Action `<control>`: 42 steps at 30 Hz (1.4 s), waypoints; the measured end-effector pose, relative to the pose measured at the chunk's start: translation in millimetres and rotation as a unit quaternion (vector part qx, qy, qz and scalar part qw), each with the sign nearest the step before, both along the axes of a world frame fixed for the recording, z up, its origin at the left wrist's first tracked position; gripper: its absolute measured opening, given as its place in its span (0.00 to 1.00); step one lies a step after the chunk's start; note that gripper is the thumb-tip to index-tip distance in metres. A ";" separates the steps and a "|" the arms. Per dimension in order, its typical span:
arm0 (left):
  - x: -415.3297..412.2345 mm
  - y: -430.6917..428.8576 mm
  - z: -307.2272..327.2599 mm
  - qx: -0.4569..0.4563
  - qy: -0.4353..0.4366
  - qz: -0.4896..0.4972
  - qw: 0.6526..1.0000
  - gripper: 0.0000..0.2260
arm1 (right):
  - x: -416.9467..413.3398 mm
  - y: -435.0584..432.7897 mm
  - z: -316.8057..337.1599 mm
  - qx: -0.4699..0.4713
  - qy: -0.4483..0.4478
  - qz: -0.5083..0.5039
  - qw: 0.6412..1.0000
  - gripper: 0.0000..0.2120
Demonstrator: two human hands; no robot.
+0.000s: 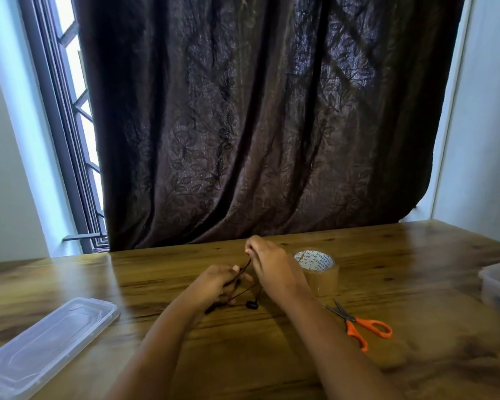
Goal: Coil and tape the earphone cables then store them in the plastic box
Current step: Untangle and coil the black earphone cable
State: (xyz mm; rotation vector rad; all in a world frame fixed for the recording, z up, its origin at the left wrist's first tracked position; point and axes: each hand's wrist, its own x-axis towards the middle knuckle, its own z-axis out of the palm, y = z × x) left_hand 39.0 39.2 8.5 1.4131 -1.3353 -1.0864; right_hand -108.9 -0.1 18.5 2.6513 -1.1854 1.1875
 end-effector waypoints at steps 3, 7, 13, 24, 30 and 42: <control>2.7 12.6 9.3 0.046 0.235 -0.099 0.966 0.19 | -1.8 -3.1 -2.5 0.012 -0.031 0.000 0.999 0.10; 7.2 18.5 16.3 0.046 0.345 -0.126 0.929 0.18 | 1.1 -3.2 -5.0 0.013 -0.017 -0.005 1.000 0.09; 11.2 15.7 16.8 -0.045 0.440 -0.039 0.896 0.18 | 0.3 -10.5 -10.2 -0.001 -0.030 -0.046 0.999 0.10; 18.9 0.9 9.9 -0.195 0.510 0.152 0.824 0.18 | 20.3 12.7 -8.4 0.139 0.126 0.075 0.979 0.12; 19.3 -0.4 9.0 -0.210 0.477 0.179 0.835 0.16 | 21.2 14.0 -7.1 0.158 0.113 0.108 0.975 0.11; -0.5 -8.3 -0.4 -0.103 0.085 0.113 0.985 0.16 | 8.8 10.1 2.1 0.059 0.093 0.102 0.989 0.10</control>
